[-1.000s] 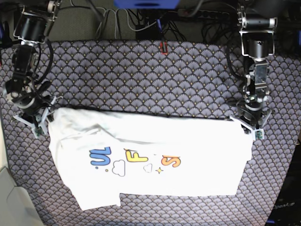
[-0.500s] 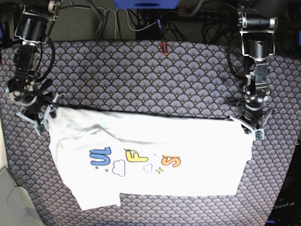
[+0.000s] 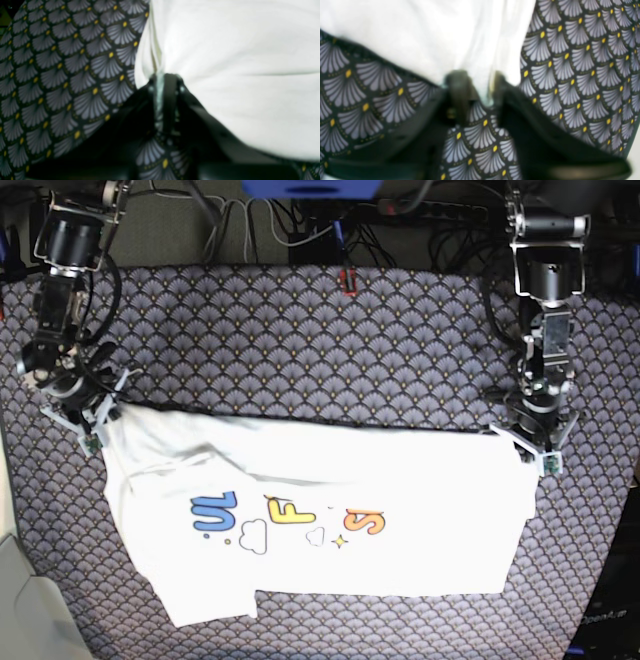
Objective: Fold the T-shirt properly
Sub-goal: 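Regrasp the folded edge with both grippers, then pull the folded edge away from the print with both grippers, then release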
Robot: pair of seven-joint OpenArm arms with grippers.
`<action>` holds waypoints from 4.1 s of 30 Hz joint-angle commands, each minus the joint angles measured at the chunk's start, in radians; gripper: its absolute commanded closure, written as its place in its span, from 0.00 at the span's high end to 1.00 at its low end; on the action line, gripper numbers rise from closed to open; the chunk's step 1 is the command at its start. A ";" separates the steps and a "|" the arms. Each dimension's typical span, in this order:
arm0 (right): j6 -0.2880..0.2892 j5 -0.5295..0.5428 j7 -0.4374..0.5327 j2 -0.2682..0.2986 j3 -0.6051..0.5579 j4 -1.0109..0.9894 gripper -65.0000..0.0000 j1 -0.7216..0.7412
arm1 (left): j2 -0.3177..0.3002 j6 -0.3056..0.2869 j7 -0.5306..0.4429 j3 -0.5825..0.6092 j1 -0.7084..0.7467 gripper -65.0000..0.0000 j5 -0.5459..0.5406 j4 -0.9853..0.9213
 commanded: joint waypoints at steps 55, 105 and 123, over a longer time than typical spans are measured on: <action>-0.004 0.121 0.143 0.034 0.138 0.288 0.00 -0.491 | 0.028 0.007 0.280 -0.194 0.554 0.01 0.009 0.572; -0.004 0.121 0.143 -0.075 0.279 0.330 0.45 -0.561 | 0.040 0.007 0.288 -0.196 0.642 0.33 0.009 0.669; -0.004 0.121 0.134 -0.070 0.348 0.416 0.50 -0.557 | 0.040 0.007 0.280 -0.333 0.627 0.66 0.003 0.684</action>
